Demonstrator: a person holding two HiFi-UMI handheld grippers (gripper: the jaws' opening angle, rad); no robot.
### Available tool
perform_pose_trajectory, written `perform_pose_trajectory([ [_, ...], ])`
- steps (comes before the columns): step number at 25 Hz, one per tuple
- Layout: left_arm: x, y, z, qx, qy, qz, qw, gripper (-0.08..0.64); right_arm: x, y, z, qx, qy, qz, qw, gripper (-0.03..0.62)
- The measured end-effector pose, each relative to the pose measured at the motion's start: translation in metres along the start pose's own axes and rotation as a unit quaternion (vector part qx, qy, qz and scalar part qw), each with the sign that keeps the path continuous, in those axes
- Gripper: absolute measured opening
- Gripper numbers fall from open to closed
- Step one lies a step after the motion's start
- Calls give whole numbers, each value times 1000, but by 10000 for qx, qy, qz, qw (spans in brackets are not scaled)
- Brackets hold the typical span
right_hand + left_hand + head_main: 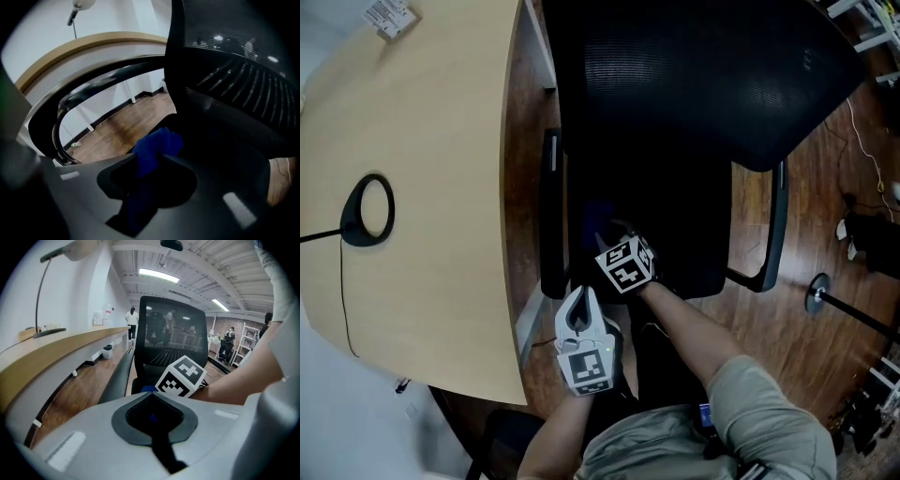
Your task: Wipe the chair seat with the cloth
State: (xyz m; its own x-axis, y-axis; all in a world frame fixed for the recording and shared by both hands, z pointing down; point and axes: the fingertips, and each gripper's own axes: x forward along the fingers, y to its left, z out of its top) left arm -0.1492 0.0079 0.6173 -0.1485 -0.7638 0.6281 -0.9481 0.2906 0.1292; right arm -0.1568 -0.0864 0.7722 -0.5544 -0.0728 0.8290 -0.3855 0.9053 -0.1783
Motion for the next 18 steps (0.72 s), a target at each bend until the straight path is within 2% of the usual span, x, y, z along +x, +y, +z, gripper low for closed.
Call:
perform_pose_trajectory([
  [3,-13,7,-8,116,30,-83,9999,5,11,12,1,-87,38,-14,10000,92],
  [6,-13,9,-19,133,36,-1,9999,5,23,19,-2,-158,68,72,9998,92],
  [9,-4,4,-31,102,108,107,9998,5,26,8,-9,-89,88,50,9999,92],
  [13,10,-25,-38,144,194,83,9997,5,4,-37,-33,172,128,-161,9996,92],
  [18,36,-85,-20,410,267,-401,9980,5,-45,-130,-78,688,235,-887,9934,92],
])
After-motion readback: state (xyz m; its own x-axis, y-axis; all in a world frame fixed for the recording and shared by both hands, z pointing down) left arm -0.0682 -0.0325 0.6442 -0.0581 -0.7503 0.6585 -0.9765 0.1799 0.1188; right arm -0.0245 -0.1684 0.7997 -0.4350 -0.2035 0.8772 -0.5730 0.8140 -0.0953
